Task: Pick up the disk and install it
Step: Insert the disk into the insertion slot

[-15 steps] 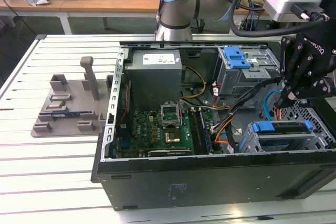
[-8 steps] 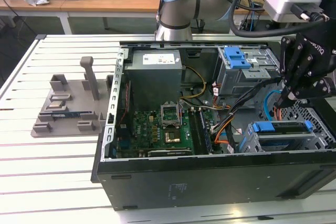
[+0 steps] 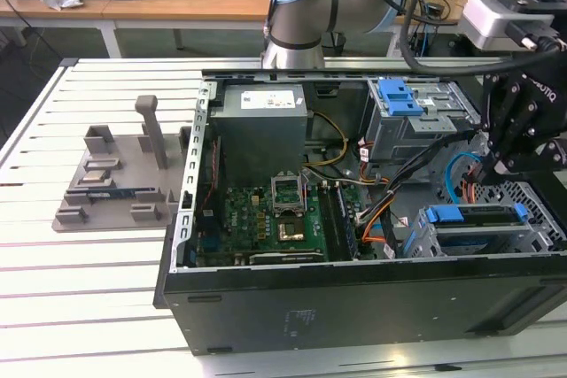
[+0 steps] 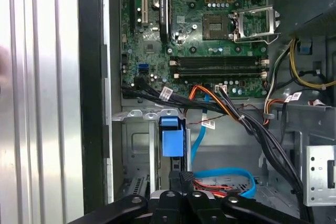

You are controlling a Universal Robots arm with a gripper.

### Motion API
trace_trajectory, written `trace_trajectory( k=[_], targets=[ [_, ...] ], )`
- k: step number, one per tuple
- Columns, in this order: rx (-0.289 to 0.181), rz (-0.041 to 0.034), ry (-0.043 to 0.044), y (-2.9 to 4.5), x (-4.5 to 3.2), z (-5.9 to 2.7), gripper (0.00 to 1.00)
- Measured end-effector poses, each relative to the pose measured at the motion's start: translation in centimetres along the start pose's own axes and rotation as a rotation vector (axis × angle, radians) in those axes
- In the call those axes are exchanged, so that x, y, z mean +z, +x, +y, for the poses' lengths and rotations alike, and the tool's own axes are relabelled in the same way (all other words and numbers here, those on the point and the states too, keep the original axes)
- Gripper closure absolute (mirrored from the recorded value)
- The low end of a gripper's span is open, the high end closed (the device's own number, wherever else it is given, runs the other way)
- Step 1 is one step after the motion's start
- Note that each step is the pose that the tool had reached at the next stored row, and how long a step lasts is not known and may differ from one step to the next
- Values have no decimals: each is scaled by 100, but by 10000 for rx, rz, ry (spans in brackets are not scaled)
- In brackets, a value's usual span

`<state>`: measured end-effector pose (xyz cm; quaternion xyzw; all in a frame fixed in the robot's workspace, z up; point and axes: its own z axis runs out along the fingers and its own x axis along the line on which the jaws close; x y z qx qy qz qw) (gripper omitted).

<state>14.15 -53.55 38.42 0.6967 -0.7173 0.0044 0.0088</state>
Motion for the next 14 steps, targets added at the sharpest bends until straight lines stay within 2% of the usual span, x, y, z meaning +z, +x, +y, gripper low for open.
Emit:
trace_trajectory(
  k=[6,14],
  targets=[
    [-1,0,-23,-7,24,-186,89],
    [-1,0,-23,-7,24,-194,89]
  ],
)
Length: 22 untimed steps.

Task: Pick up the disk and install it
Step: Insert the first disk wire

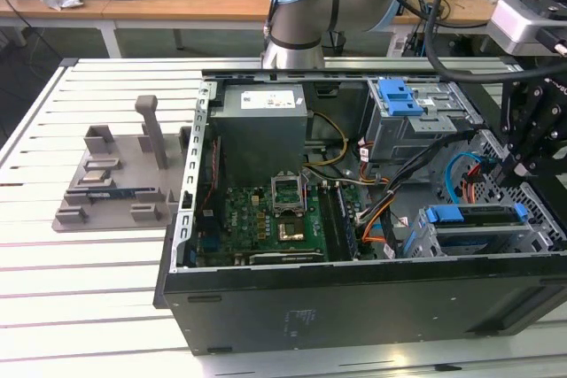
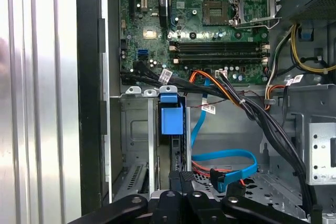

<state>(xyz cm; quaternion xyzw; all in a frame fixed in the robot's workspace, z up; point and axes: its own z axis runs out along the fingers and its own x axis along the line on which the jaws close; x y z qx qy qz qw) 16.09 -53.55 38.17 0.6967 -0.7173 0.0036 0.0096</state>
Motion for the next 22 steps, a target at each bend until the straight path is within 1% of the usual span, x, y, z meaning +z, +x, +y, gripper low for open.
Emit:
trace_trajectory(
  k=[4,6,7,8,9,10,11,12,13,15,17,18,19,20,22],
  targets=[
    [0,0,0,0,0,0,89],
    [0,0,0,0,0,-1,65],
    [0,0,0,0,0,-4,58],
    [-1,0,-2,-32,-1,-133,58],
    [-3,-1,-3,-80,-1,-218,58],
    [-8,2,-2,-134,-3,-266,58],
    [-15,-1,-2,-251,-2,-300,58],
    [-31,2,-3,-421,6,-297,58],
    [-35,3,-2,-505,54,-284,58],
    [-34,18,-2,-527,89,-264,58],
    [-35,48,-1,-531,148,-231,58],
    [-34,55,-1,-531,167,-228,58],
    [-37,59,-1,-529,207,-228,58],
    [-36,68,-1,-527,231,-228,58],
    [-35,80,0,-527,231,-227,58]
  ],
)
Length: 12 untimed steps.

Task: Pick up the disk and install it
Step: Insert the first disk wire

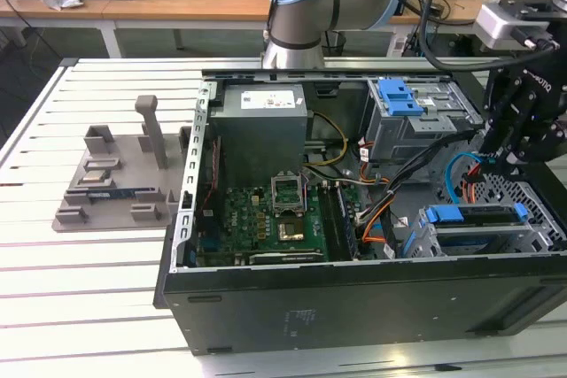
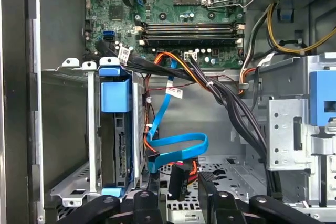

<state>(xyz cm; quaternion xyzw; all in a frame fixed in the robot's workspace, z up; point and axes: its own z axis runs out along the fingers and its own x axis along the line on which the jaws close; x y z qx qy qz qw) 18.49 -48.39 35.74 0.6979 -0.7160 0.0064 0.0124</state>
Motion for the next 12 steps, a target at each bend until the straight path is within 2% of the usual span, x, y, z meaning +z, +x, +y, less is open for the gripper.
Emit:
trace_trajectory(
  k=[4,5,6,8,12],
  targets=[
    [0,-1,-1,0,1,0,60],
    [0,-1,0,1,1,0,73],
    [0,-1,-1,1,1,0,73],
    [0,-1,-1,1,1,0,83],
    [0,-1,-1,2,1,0,83]
  ],
)
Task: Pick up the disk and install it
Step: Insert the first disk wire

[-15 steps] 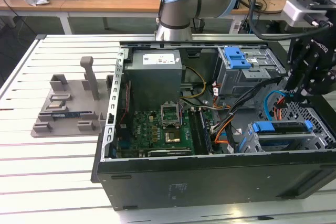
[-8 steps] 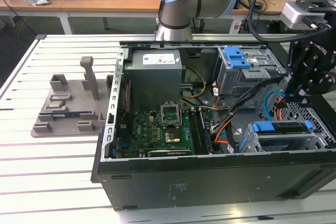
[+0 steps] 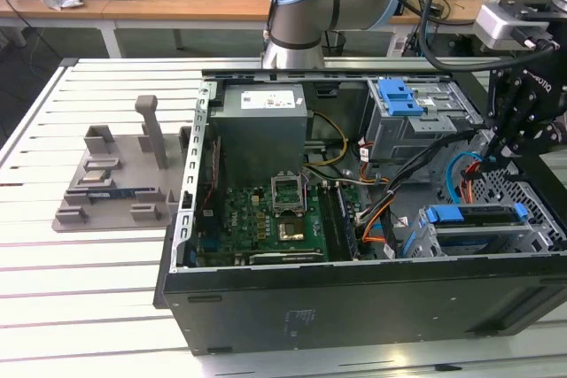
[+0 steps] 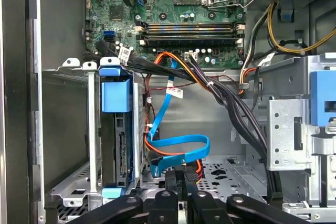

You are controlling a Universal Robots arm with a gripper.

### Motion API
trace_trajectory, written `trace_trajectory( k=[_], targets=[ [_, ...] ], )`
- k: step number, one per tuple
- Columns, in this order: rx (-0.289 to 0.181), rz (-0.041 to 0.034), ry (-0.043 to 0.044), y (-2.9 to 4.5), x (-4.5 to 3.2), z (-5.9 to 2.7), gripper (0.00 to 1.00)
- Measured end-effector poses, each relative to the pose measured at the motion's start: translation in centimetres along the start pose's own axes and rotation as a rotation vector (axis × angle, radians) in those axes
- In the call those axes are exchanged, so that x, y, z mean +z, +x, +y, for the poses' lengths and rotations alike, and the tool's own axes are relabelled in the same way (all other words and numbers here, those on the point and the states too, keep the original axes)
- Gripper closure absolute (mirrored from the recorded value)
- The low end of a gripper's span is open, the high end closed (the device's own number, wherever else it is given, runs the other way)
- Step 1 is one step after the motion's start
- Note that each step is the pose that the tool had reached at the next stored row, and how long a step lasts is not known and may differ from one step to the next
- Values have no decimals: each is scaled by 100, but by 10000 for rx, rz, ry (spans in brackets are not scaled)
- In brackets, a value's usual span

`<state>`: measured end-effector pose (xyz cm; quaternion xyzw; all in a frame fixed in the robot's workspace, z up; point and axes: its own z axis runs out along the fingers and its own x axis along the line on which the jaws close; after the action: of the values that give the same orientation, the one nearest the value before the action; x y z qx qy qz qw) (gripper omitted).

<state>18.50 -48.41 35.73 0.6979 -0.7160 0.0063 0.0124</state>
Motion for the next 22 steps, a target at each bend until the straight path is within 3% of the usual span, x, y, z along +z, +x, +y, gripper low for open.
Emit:
trace_trajectory(
  k=[10,22],
  targets=[
    [-1,0,0,93,3,1,83],
    [0,-1,0,121,6,3,83]
  ],
)
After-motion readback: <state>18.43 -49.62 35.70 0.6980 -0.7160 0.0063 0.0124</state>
